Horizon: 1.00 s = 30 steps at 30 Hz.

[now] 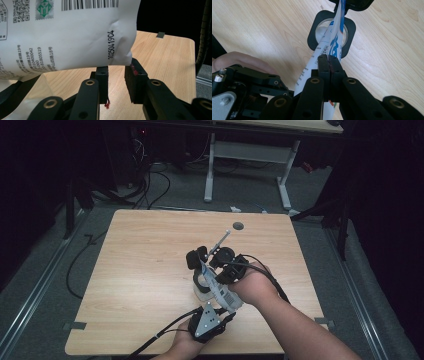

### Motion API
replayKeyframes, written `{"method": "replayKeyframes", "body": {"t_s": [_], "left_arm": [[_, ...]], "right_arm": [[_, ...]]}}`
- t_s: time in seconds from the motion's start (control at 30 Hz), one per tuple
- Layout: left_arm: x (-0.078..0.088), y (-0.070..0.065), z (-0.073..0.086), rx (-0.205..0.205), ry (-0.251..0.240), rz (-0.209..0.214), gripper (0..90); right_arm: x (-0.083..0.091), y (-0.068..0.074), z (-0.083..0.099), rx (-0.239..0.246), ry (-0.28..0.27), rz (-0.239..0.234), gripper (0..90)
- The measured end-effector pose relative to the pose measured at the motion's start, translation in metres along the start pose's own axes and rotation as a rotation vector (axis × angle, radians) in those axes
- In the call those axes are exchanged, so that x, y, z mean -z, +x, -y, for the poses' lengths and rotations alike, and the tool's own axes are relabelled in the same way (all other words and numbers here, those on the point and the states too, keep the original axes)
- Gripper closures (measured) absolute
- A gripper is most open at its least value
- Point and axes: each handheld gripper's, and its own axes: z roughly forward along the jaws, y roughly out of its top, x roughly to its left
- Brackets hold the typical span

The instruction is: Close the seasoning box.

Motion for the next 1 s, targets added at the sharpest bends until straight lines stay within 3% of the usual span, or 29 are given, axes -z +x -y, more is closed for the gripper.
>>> {"method": "replayKeyframes", "body": {"t_s": [1.0], "left_arm": [[0.0037, -0.0030, -0.0020, -0.013, -0.001, -0.019, 73.8]], "right_arm": [[0.0019, -0.0008, -0.0042, -0.001, 0.032, -0.011, 90.0]]}}
